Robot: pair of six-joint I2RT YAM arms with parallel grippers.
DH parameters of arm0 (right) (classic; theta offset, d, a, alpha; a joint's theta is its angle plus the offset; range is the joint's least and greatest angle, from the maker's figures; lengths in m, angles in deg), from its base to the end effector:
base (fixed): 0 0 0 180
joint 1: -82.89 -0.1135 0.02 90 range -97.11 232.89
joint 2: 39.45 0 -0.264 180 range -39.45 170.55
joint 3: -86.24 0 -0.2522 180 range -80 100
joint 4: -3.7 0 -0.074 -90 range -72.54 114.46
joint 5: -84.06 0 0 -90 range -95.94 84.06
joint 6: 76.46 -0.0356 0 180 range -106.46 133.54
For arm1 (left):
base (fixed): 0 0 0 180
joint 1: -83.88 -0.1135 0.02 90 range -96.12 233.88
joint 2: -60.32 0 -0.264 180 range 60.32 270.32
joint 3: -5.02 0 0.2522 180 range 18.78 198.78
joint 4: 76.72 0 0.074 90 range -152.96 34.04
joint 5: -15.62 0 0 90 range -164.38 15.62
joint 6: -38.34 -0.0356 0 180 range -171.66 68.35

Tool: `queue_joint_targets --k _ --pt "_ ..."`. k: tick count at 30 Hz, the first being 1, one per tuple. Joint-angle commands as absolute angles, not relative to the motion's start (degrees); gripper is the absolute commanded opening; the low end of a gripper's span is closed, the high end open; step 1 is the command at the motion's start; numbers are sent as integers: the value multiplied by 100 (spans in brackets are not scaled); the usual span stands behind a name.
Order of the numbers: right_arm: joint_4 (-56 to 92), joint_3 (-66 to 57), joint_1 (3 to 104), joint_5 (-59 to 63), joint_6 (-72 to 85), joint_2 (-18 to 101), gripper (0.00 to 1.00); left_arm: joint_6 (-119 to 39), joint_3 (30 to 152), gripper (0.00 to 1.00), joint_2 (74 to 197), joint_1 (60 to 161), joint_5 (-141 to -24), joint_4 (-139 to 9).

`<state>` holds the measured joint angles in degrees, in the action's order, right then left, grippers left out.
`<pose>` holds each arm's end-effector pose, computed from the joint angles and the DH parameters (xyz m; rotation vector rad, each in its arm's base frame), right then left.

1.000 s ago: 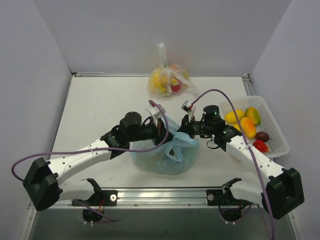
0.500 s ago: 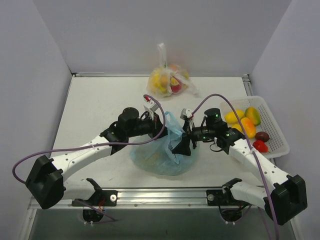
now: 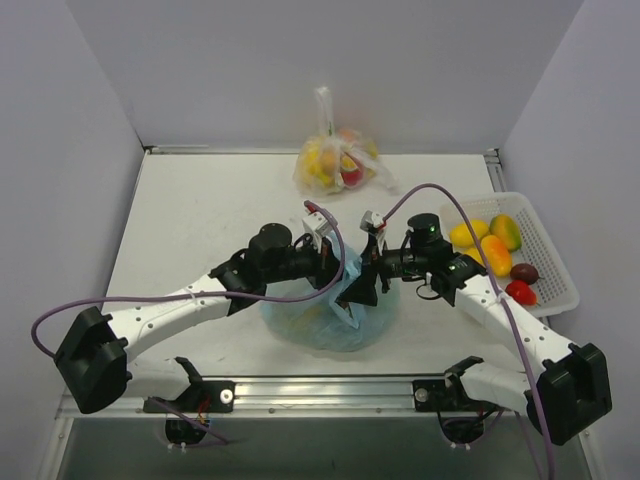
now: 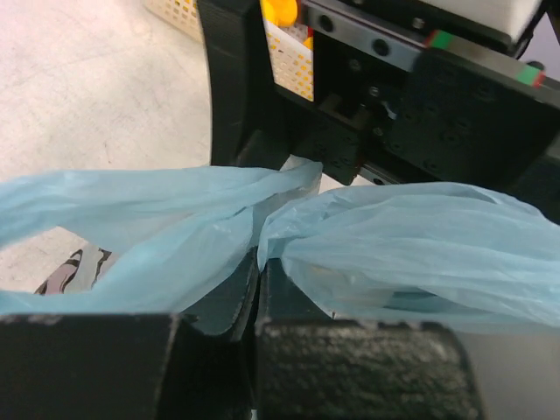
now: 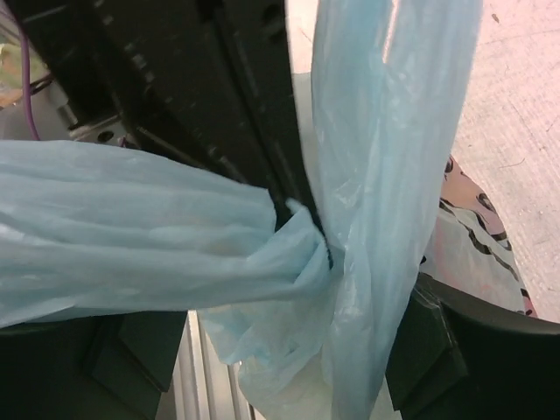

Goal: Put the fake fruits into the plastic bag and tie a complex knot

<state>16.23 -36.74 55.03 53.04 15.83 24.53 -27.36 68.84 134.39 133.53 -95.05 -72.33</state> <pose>0.1993 0.1399 0.2894 -1.1612 1.5486 1.2724 0.1844 -0.2364 0.2954 0.7045 1.8651 -1.2047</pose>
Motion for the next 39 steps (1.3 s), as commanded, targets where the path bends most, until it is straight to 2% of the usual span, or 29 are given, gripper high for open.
queue_joint_targets --k 1,4,5,9,13,14,15,18,19,20,21,25,28,32,39 --pt "1140 -3527 5450 5259 1179 2550 77 -3179 7239 0 13398 13477 -9109 -7158" --pt "1096 -3535 5459 5224 1187 2602 62 -3266 7257 0 13363 13494 -9064 -7079" --pt "1096 -3518 5459 5181 1205 2611 51 -3354 7274 0 13354 13503 -9030 -7044" --pt "1183 -3509 5468 5119 1310 2620 27 -3522 7327 1 13257 13521 -9143 -6947" --pt "1193 -3535 5529 5092 1310 2629 4 -3776 7283 13 13082 13538 -9495 -6841" --pt "1184 -3553 5547 5084 1310 2629 0 -3794 7283 22 13055 13529 -9530 -6763" --pt "1184 -3562 5556 5083 1450 2620 0 -3829 7327 25 12977 13521 -9530 -6658" --pt "1210 -3588 5617 5092 1495 2576 0 -3952 7388 44 12635 13302 -9722 -6306" --pt "1228 -3597 5635 5127 1565 2559 0 -3961 7424 47 12529 13162 -9906 -6079" --pt "1236 -3597 5644 5162 1609 2550 0 -3953 7459 51 12423 12891 -10056 -6007" --pt "1237 -3614 5670 5206 1644 2533 0 -3944 7485 60 12213 12714 -10345 -5928" --pt "1254 -3588 5679 5565 1907 2489 0 -3953 7687 74 11921 11730 -10978 -5436" --pt "1517 -3448 5626 5733 2381 2532 0 -3752 7889 79 12219 11105 -11645 -5504" --pt "2237 -3106 5547 5988 3269 2699 0 -3312 8249 89 12895 11068 -12272 -6101" --pt "3476 -2613 5415 5980 4720 2823 0 -3013 8847 88 14064 11279 -12728 -6629"
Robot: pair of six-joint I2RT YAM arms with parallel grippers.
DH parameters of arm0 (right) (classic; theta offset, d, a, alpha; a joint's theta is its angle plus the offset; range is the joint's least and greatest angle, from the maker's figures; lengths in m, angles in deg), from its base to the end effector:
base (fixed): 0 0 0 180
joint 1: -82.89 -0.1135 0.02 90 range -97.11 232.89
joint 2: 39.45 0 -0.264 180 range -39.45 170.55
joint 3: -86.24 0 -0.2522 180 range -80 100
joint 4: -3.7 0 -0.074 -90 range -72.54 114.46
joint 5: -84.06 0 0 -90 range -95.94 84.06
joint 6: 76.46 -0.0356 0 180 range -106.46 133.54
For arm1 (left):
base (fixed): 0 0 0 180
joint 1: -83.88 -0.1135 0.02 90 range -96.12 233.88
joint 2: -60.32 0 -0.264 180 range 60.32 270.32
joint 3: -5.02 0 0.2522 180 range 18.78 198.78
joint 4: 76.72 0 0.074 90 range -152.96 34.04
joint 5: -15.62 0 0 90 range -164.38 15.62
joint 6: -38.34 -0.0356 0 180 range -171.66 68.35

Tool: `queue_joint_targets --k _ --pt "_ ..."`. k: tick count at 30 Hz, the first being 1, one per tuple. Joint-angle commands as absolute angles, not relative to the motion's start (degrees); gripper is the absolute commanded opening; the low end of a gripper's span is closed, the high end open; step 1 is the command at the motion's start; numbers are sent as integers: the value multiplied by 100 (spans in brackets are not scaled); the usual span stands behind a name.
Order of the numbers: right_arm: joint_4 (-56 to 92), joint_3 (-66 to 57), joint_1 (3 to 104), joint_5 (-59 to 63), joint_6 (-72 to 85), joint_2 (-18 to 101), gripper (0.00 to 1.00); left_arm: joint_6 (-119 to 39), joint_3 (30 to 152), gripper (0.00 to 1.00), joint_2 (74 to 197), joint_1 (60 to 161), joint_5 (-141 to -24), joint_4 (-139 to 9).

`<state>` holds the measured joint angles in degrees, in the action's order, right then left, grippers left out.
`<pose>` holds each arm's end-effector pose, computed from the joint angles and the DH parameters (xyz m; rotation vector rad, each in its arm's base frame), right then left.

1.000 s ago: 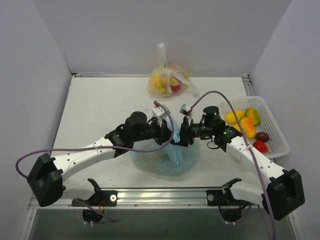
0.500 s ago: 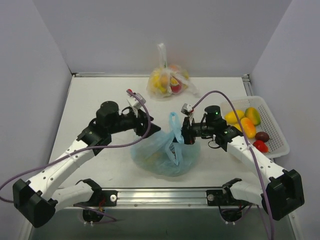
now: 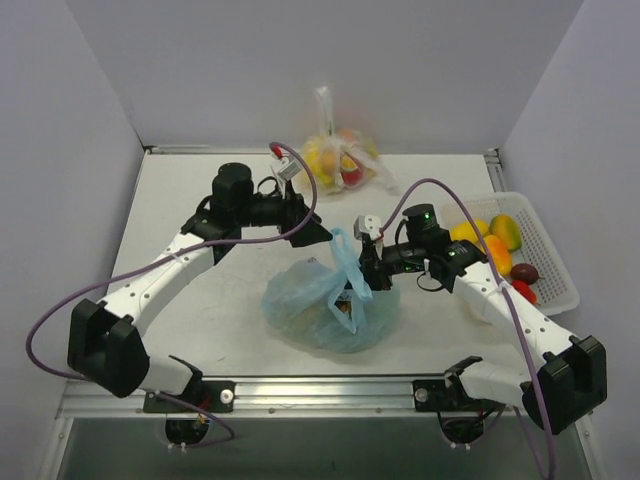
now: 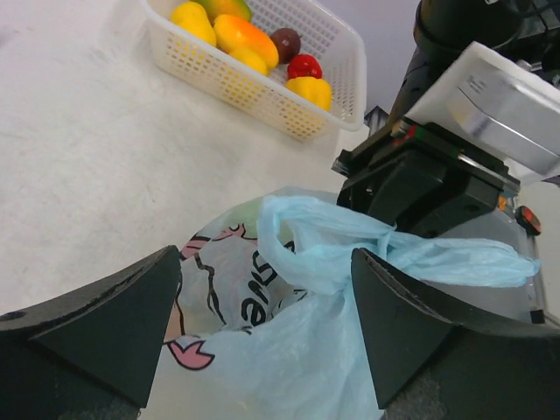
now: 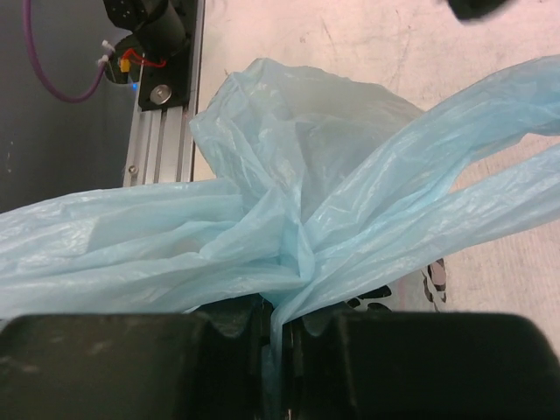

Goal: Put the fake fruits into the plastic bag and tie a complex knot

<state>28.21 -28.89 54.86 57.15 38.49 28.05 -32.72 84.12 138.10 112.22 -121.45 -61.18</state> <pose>0.2067 0.1460 0.3047 -1.4170 1.3189 1.1420 0.2618 -0.1708 0.3532 0.7721 1.7822 -1.3079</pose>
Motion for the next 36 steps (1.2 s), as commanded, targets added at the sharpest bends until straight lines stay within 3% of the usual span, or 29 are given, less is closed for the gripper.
queue_joint_targets --k 1,2,6,8,12,16,19,27,36 --pt "3556 -2578 5406 5963 4903 2840 0 -2899 8891 87 14135 11288 -12825 -6822" --pt "3618 -2525 5389 5954 4966 2849 0 -2846 8909 87 14197 11297 -12913 -6876" --pt "3820 -2446 5354 5945 5133 2884 0 -2494 8892 65 14408 11306 -13343 -7446" --pt "3847 -2437 5362 5910 5177 2884 0 -2450 8848 59 14452 11314 -13502 -7448" --pt "3899 -2454 5371 5857 5213 2884 0 -2415 8681 59 14443 11341 -13661 -7351" --pt "3926 -2455 5371 5866 5248 2866 0 -2669 8514 72 14400 11376 -13513 -7062" --pt "3970 -2446 5371 5848 5292 2849 0 -2950 8522 73 14399 11394 -13293 -6789" --pt "4119 -2516 5362 5822 5494 2752 0 -2881 8645 57 14584 11394 -13353 -6744" --pt "4216 -2586 5371 5760 5793 2638 0 -3065 8830 58 14742 11543 -13503 -6367"
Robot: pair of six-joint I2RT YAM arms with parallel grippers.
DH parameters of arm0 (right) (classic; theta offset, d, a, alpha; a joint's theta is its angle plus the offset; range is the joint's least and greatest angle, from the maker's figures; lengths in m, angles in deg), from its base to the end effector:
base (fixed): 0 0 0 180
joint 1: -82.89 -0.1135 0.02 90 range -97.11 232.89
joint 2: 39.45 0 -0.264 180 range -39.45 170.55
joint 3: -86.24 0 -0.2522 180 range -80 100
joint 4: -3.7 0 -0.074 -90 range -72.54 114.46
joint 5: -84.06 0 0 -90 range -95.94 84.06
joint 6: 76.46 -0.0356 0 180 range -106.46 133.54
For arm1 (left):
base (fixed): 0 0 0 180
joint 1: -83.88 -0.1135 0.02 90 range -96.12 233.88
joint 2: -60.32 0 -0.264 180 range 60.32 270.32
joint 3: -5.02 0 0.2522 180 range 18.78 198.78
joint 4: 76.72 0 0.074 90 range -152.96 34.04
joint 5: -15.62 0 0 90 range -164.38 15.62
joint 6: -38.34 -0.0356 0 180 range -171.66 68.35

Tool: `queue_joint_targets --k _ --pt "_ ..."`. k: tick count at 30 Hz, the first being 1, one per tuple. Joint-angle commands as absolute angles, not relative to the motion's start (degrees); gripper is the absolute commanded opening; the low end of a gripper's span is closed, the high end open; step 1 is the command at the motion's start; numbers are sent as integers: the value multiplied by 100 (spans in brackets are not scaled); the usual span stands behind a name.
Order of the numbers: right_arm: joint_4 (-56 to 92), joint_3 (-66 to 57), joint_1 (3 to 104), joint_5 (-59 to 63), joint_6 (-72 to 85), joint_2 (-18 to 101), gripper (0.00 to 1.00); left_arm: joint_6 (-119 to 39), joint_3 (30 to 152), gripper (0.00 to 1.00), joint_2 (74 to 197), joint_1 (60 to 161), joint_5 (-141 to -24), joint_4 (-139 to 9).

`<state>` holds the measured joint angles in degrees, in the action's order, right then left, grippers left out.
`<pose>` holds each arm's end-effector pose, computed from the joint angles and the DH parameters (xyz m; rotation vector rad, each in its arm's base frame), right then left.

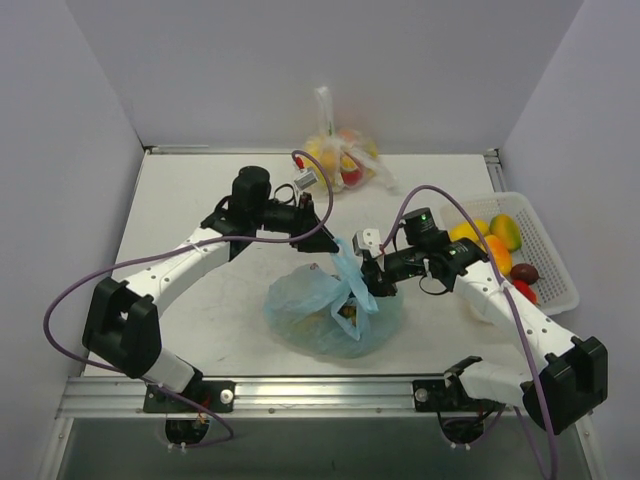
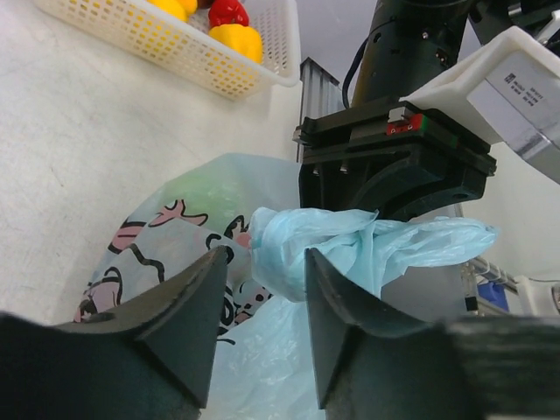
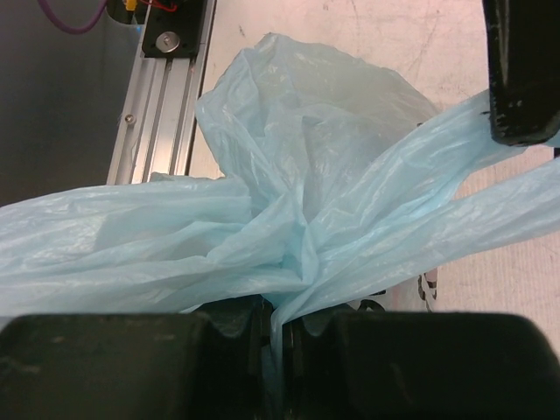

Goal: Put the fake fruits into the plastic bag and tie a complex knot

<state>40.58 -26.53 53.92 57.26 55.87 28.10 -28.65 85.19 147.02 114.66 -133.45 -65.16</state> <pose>0.1973 0.1456 0.3016 -1.5812 1.2075 1.0528 0.2791 -0.2018 0.3197 0.9045 1.8360 -1.5777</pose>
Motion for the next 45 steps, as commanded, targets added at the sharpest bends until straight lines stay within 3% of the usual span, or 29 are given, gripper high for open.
queue_joint_targets --k 1,3,4,5,9,12,16,24,32,38,45 --pt "4216 -2586 5371 5743 5784 2638 0 -3056 8839 47 14751 11534 -13555 -6384" --pt "4234 -2595 5363 5690 5723 2638 0 -3013 8935 30 14734 11447 -13573 -6454" --pt "4225 -2613 5406 5664 5662 2638 0 -2916 8936 6 14690 11368 -13608 -6585" --pt "4207 -2621 5450 5611 5557 2655 0 -2785 8883 0 14568 11263 -13617 -6978" --pt "4093 -2718 5836 5593 4443 2805 0 -2239 9092 0 14365 10577 -13906 -7483" --pt "3856 -2797 6100 5671 2870 2945 0 -3182 9208 0 13979 10497 -14039 -6738" --pt "2891 -3122 6057 5603 343 2823 0 -4381 9094 0 13399 10953 -13644 -5691" --pt "1950 -3271 5898 4978 -1780 2866 0 -6340 8462 0 12423 13059 -11186 -4460" --pt "1061 -3588 5907 5022 -2741 2779 0 -7475 7398 0 12614 14821 -8978 -4406" --pt "726 -3878 5916 5242 -2856 2506 0 -7582 7284 0 13476 14769 -7809 -4844" --pt "-12 -4441 5934 5452 -3445 2278 0 -7617 7125 0 13898 14409 -7482 -5496"
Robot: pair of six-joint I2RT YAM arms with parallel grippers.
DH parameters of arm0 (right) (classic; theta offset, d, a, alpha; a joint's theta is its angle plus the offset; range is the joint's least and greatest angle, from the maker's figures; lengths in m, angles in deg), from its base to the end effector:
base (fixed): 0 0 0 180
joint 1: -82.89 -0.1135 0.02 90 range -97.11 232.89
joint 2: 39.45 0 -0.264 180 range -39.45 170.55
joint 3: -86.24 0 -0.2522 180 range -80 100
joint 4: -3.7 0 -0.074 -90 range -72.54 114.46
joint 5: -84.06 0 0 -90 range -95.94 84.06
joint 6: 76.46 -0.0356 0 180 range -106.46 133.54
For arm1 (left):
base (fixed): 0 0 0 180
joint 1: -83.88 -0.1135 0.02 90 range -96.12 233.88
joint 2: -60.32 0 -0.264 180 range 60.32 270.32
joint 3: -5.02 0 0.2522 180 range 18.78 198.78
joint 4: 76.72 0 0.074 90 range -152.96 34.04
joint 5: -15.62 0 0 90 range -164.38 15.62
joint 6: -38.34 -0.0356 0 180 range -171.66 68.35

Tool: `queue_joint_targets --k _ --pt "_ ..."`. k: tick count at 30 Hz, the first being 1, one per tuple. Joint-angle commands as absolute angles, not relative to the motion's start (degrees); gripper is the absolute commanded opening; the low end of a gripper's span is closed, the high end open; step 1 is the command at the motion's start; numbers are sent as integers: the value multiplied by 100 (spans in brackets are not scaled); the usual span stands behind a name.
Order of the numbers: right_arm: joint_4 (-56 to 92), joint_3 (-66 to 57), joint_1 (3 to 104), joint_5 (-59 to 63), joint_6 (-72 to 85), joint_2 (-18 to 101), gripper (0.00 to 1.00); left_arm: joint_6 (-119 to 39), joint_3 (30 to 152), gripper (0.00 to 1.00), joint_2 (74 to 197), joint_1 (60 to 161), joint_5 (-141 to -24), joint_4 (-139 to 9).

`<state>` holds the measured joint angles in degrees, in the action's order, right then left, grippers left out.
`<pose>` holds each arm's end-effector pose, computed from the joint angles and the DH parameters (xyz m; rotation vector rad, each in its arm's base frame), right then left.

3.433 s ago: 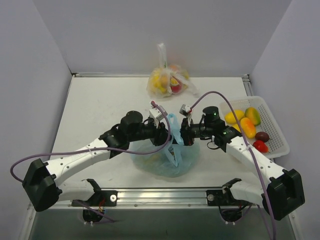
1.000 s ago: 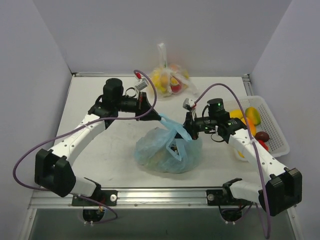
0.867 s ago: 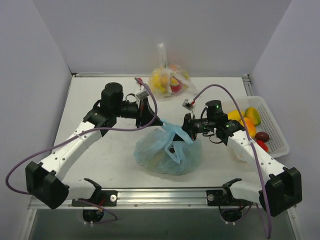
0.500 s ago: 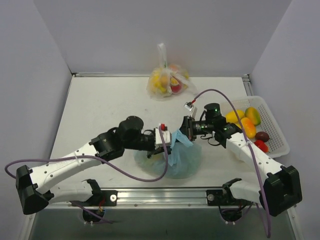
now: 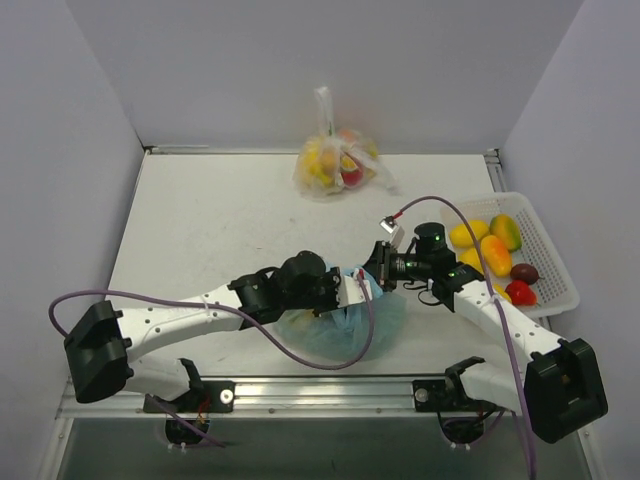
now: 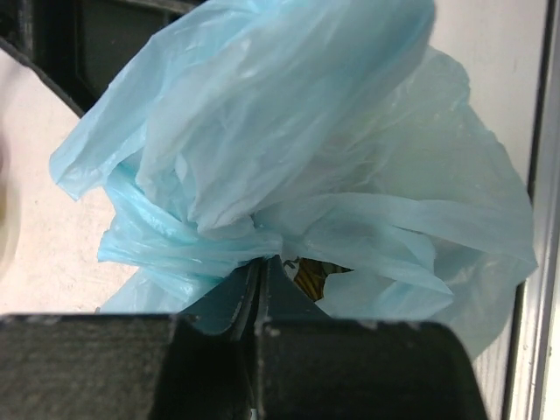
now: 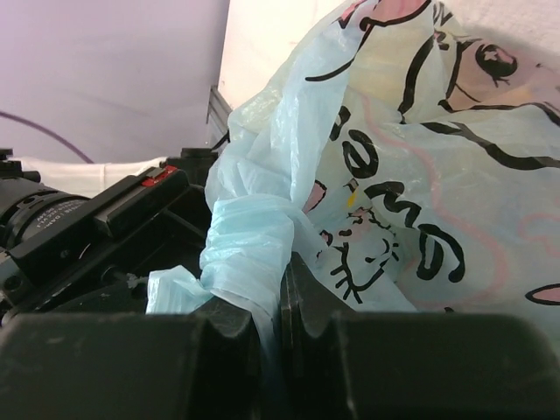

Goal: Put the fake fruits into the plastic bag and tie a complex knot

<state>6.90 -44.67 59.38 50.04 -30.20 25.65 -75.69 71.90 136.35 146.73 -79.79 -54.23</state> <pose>0.2083 0.1228 0.2525 -0.3917 2.0986 1.6697 0.1332 -0.2671 0.2722 1.5270 1.5296 -0.4972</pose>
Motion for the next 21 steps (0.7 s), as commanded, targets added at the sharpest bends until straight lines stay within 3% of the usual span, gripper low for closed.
queue_joint_targets --k 1,9,14,16,17,18,21 --pt "15 -4458 5951 5470 -3436 2225 0 -7644 7151 0 13994 14347 -7482 -5462" --pt "-749 -4766 5872 5488 -4129 2163 0 -7574 6976 0 14294 14136 -6832 -6049" --pt "-855 -4933 5837 5479 -4086 2128 0 -6978 6897 0 14013 13749 -8198 -6489" --pt "-759 -4898 5872 5610 -3877 2111 13 -6897 6800 0 13847 13696 -8545 -6655" --pt "-637 -4776 5950 5689 -3753 2093 30 -6732 6756 0 13794 13679 -8894 -6735" --pt "-462 -4688 6030 5742 -3561 2084 39 -6686 6704 0 13732 13670 -8976 -6788" --pt "1056 -4012 6293 5988 -2122 1900 54 -6476 6493 0 13539 13626 -9318 -6990"
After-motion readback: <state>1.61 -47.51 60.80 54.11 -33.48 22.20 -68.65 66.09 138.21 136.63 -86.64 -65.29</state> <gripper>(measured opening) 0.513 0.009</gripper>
